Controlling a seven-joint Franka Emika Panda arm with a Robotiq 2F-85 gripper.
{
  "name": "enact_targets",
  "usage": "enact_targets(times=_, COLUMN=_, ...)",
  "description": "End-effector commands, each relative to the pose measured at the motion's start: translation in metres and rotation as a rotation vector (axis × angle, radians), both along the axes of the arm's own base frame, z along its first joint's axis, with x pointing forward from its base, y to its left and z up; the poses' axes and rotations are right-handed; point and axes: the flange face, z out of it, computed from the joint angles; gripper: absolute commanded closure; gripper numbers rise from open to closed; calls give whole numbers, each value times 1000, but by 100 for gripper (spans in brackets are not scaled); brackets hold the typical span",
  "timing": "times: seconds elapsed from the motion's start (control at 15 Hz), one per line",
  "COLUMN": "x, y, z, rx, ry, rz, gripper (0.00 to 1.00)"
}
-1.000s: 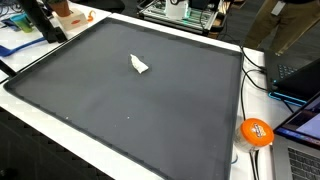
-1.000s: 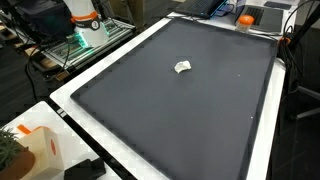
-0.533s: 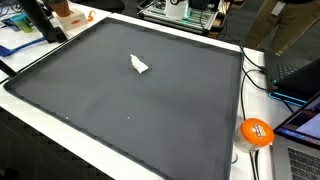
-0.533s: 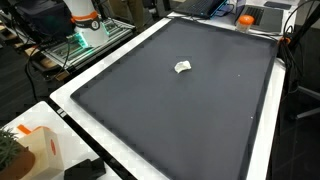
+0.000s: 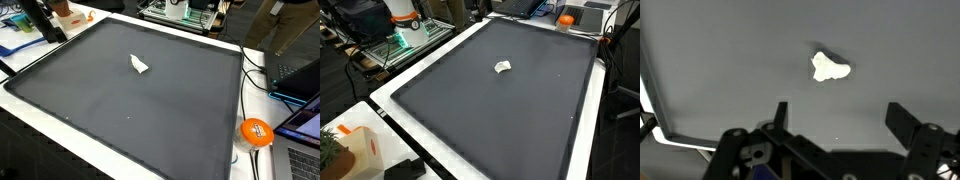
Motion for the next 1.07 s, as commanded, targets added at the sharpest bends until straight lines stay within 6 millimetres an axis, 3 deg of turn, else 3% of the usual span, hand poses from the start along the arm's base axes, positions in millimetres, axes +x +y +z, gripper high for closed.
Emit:
enact_targets(times=0.0, x=15, y=14, z=-22, rx=26, ry=-51, rz=-11, gripper=0)
enact_targets(times=0.4, x=24, y=38, z=-78, rx=-29, ry=60, rz=-3, gripper=0)
enact_targets(times=1.0, x=42, y=71, z=-139, rx=-100, ry=101, rz=-53, gripper=0)
